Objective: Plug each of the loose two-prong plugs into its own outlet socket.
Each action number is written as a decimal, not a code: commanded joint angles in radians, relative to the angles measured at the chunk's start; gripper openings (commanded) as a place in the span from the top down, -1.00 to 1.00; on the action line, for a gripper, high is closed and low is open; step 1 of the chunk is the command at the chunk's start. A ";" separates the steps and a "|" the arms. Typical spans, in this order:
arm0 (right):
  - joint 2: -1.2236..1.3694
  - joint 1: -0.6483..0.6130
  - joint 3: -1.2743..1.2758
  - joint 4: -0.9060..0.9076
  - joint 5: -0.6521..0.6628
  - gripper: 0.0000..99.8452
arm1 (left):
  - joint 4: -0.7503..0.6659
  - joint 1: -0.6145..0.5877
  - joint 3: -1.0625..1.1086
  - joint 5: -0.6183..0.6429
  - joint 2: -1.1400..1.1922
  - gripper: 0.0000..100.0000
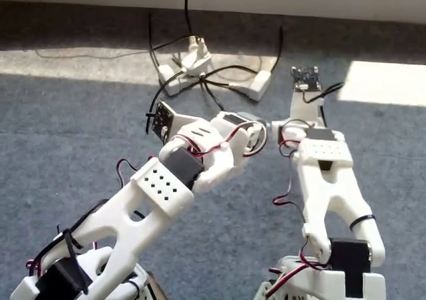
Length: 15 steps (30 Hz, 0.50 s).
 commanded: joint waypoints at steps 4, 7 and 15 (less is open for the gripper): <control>-0.067 0.196 -0.128 0.154 -0.186 0.98 | -0.009 -0.084 -0.015 -0.069 -0.033 0.98; -0.005 0.206 -0.081 0.162 -0.224 0.98 | -0.009 -0.131 0.007 -0.121 -0.033 0.98; 0.294 0.214 -0.079 0.084 -0.261 0.98 | -0.009 -0.082 0.025 -0.173 -0.038 0.98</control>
